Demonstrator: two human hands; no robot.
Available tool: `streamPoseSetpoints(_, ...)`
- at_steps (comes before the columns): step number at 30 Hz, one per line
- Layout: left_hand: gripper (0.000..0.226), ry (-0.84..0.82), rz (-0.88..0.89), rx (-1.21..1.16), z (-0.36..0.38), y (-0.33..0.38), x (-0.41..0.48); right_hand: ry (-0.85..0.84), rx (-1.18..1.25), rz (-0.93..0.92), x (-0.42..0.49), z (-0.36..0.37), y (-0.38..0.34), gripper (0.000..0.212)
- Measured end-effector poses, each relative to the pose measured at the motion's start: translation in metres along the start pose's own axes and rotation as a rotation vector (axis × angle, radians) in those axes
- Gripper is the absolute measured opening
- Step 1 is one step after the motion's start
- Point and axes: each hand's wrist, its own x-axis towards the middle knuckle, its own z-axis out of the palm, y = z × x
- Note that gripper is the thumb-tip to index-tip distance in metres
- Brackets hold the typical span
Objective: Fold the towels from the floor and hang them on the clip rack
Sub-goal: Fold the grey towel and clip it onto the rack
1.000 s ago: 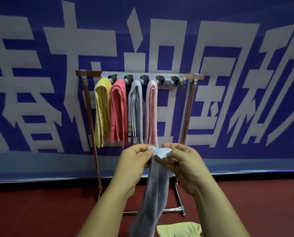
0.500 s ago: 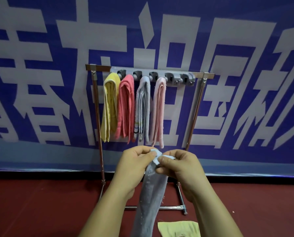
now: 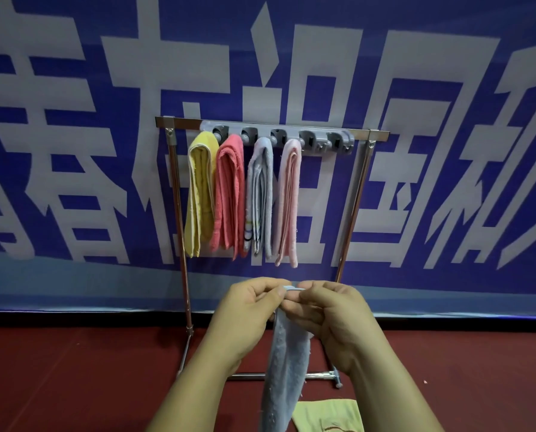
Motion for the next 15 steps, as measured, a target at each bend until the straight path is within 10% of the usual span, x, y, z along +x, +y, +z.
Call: streamPoseSetpoints(15,0.022,0.062,0.030,0.063,-0.0052,-0.0054,-0.0040,-0.070,-0.125,-0.048,-0.0045,0.0002,0.0014,0.017)
